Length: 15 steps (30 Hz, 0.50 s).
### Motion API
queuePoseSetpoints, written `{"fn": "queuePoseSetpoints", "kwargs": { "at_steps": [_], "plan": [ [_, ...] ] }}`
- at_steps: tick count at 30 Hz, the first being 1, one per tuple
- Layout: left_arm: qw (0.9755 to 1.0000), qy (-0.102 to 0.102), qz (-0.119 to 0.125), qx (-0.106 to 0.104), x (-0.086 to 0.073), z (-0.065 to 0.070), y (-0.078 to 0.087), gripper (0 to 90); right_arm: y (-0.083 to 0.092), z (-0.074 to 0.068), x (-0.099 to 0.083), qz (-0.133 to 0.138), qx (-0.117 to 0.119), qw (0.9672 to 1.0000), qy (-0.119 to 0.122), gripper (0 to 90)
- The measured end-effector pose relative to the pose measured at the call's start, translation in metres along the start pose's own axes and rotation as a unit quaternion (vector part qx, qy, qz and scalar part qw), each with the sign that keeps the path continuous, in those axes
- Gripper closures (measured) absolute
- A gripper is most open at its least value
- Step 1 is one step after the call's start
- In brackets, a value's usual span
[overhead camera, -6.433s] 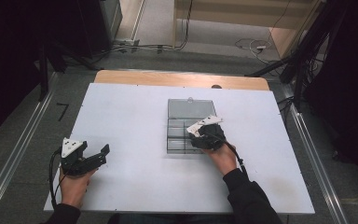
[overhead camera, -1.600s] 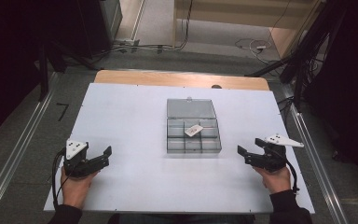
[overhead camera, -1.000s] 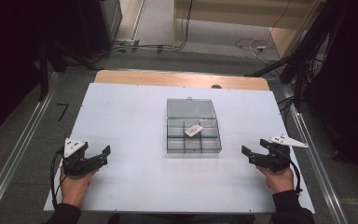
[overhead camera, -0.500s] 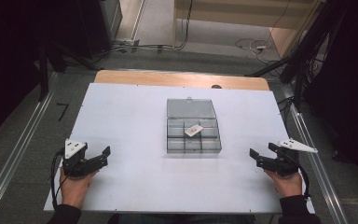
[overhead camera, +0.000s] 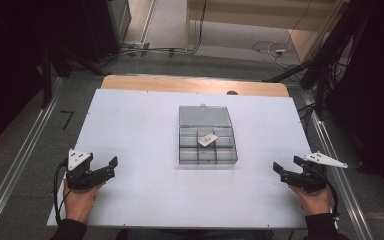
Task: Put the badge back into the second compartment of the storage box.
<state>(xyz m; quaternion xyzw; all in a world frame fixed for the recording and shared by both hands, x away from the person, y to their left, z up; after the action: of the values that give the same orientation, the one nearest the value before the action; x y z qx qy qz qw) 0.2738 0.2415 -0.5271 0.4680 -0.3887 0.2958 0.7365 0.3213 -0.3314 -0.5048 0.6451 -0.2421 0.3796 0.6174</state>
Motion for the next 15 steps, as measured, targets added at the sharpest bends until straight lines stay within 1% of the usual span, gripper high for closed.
{"fn": "queuePoseSetpoints", "kwargs": {
  "at_steps": [6, 8, 11, 15],
  "plan": [
    [1.0000, 0.000, -0.005, 0.000, -0.001, 0.001, -0.002, 14.3, 0.001, 0.005, -0.004, -0.006, -0.006, 0.9999, -0.007, 12.3],
    [1.0000, -0.001, -0.003, -0.002, -0.001, 0.001, -0.002, 14.3, 0.000, 0.006, -0.006, -0.009, -0.006, 0.9999, -0.006, 12.3],
    [1.0000, -0.002, -0.003, -0.002, -0.001, 0.001, -0.002, 14.4, 0.000, 0.008, -0.007, -0.010, -0.010, 0.9999, -0.003, 12.3],
    [1.0000, -0.003, -0.007, -0.005, -0.001, 0.000, -0.004, 14.4, 0.003, 0.011, -0.008, -0.008, -0.013, 0.9999, -0.006, 12.2]
  ]
}}
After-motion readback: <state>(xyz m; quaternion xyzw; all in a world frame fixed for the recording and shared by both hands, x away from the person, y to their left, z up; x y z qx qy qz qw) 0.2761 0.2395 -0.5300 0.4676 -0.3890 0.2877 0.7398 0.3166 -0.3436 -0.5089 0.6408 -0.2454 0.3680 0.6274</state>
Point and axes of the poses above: each handheld gripper's, and its own axes: y roughly backward along the jaws, x roughly out of its top, z roughly to its right, the point moved 6 cm from there along -y, roughly forward along the jaws, and after that the axes turned 14 degrees about -x, right-handed, at the moved point
